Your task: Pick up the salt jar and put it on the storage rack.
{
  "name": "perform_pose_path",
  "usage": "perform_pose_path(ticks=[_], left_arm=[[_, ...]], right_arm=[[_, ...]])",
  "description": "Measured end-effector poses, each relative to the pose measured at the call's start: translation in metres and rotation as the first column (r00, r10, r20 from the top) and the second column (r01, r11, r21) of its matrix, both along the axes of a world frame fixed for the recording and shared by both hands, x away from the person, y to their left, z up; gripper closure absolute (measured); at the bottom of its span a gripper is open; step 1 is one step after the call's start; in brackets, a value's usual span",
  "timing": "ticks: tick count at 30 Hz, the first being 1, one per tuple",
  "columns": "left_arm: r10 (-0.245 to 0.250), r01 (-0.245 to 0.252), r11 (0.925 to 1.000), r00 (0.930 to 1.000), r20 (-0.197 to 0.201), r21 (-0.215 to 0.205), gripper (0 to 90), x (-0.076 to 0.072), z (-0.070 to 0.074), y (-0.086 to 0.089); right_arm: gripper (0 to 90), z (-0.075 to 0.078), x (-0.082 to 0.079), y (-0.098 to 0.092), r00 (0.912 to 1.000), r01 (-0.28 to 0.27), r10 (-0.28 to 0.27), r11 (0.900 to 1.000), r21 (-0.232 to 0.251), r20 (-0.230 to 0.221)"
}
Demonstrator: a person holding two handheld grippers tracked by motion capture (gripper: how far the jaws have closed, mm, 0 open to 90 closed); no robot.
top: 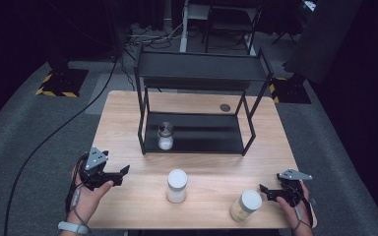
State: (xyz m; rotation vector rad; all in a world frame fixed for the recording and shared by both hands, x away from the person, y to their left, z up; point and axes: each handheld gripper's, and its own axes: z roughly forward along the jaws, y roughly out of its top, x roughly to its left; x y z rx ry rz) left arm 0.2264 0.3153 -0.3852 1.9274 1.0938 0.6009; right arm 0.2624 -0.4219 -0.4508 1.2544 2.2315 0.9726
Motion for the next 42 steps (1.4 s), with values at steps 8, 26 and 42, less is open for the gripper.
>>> perform_pose_path(ticks=[8,26,42], left_arm=[[0.006,-0.006,1.0,0.9998,-0.021,0.001,8.1,-0.004,-0.016,0.005],[0.048,-0.046,0.9987,0.9957,-0.079,0.021,8.1,-0.01,-0.048,0.011],[0.076,-0.068,0.9959,0.984,-0.161,0.06,6.9,-0.005,-0.065,0.006]], right_arm=[[7.2,0.0,0.0,0.0,1.0,0.0,0.0,1.0,0.0,0.0],[7.2,0.0,0.0,0.0,1.0,0.001,-0.001,1.0,0.0,0.0],[7.2,0.0,0.0,0.0,1.0,0.002,-0.002,1.0,0.0,0.0]])
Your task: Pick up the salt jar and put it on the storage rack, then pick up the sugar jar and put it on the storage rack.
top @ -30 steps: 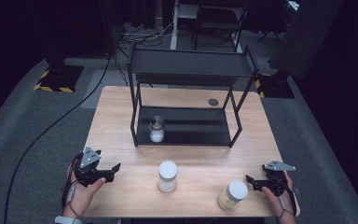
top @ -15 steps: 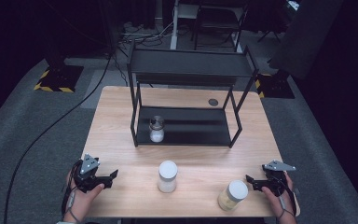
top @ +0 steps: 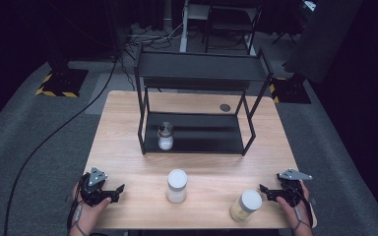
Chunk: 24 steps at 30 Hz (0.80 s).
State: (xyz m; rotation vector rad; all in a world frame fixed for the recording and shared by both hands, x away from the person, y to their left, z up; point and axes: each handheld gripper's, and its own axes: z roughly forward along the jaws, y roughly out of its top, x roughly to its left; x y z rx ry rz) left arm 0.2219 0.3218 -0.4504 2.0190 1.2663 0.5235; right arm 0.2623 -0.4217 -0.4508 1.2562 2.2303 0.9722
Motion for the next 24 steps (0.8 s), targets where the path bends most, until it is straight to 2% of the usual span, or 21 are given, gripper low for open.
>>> perform_pose_path(ticks=[4,6,24], left_arm=[[-0.001,0.001,0.9999,0.9997,-0.025,0.013,6.7,0.0028,-0.0002,-0.0013],[-0.004,0.005,0.9997,0.9996,-0.027,0.025,6.7,0.0032,0.0005,-0.0024],[0.005,-0.004,0.9997,0.9994,-0.034,0.024,3.7,0.0049,0.0005,-0.003]], right_arm=[[7.2,0.0,0.0,0.0,1.0,0.0,0.0,1.0,0.0,0.0],[7.2,0.0,0.0,0.0,1.0,0.0,0.0,1.0,0.0,0.0],[6.6,0.0006,0.0018,-0.001,1.0,-0.009,0.009,1.0,-0.002,-0.003]])
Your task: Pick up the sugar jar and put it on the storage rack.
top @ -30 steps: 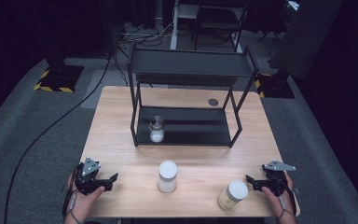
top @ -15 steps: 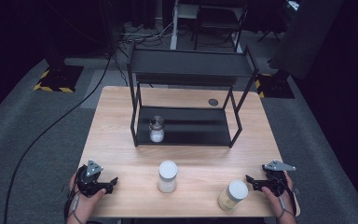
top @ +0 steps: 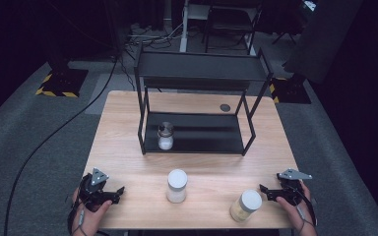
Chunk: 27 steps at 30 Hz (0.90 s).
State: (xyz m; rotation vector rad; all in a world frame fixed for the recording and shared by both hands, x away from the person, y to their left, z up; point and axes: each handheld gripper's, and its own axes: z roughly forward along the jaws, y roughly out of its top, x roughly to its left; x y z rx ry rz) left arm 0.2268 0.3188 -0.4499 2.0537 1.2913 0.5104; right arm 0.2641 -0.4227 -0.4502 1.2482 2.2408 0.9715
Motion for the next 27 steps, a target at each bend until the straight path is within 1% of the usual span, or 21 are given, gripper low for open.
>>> perform_pose_path(ticks=[3,6,9,13,14,18,24,26,27], left_arm=[[-0.004,0.004,1.0,1.0,-0.002,0.001,3.5,0.001,0.0,0.0],[-0.011,0.012,0.9999,0.9999,-0.007,0.002,1.5,0.002,0.0,0.0],[-0.012,0.012,0.9999,0.9999,-0.008,0.002,1.3,0.002,0.001,0.0],[-0.012,0.012,0.9999,0.9999,-0.008,0.002,1.3,0.002,0.001,0.0],[-0.012,0.012,0.9999,0.9999,-0.008,0.002,1.3,0.002,0.001,0.0],[-0.011,0.011,0.9999,0.9999,-0.008,0.003,1.3,0.002,0.001,0.0],[-0.01,0.01,0.9999,0.9999,-0.008,0.002,1.2,0.002,0.001,-0.001],[-0.011,0.011,0.9999,0.9999,-0.008,0.003,1.2,0.002,0.001,-0.001],[-0.011,0.011,0.9999,0.9999,-0.008,0.003,1.2,0.002,0.001,-0.001]], right_arm=[[6.6,0.0,0.0,0.0,1.0,0.0,0.0,1.0,0.001,-0.001],[6.5,0.001,0.002,-0.001,0.9999,-0.011,0.011,1.0,-0.002,-0.003],[6.5,0.004,0.003,-0.001,0.9998,-0.015,0.015,1.0,-0.011,-0.015],[6.5,0.011,0.0,-0.001,0.9999,-0.013,0.013,1.0,-0.003,-0.004],[6.5,0.013,-0.002,0.0,0.9999,-0.012,0.012,1.0,0.0,0.005],[6.8,0.025,-0.004,0.004,0.9999,-0.01,0.01,1.0,-0.002,0.005],[6.8,0.046,-0.008,0.008,0.9996,-0.02,0.019,1.0,0.021,0.019],[6.7,0.054,-0.008,0.011,0.9997,-0.02,0.02,1.0,0.018,0.014],[6.7,0.057,-0.009,0.012,0.9996,-0.022,0.021,1.0,0.02,0.019]])
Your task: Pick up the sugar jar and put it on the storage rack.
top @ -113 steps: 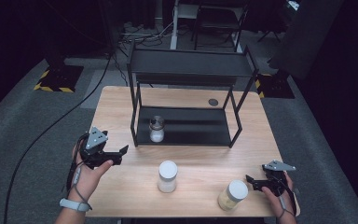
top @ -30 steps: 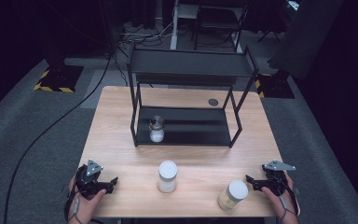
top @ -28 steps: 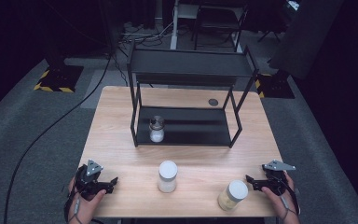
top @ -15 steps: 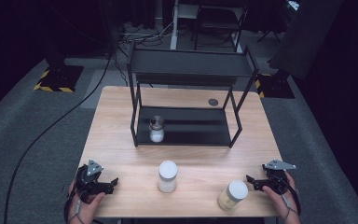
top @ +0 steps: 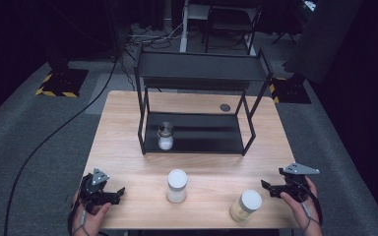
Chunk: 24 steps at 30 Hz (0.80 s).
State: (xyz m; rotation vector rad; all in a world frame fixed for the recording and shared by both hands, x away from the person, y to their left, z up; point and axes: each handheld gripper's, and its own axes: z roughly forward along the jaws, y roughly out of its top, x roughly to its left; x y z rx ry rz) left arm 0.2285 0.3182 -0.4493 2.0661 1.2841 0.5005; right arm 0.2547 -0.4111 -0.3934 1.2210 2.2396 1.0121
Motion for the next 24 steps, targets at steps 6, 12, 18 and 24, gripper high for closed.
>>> perform_pose_path(ticks=[6,12,18,24], left_arm=[[0.002,-0.002,1.0,1.0,0.001,0.0,1.2,0.0,0.0,-0.001],[0.002,-0.002,1.0,1.0,0.001,0.001,1.3,-0.001,0.0,-0.001],[0.002,-0.002,1.0,1.0,0.001,0.001,1.3,-0.001,0.0,-0.001],[0.002,-0.002,1.0,1.0,0.001,0.001,1.3,-0.001,0.0,-0.001]], right_arm=[[6.7,0.02,-0.006,0.007,0.9996,-0.009,0.009,1.0,0.007,0.026],[6.7,0.035,-0.007,0.011,0.9997,-0.015,0.015,1.0,0.023,0.021],[6.7,0.045,-0.007,0.013,0.9996,-0.02,0.019,0.999,0.035,0.019],[6.7,0.053,-0.01,0.015,0.9997,-0.014,0.013,0.999,0.048,0.02]])
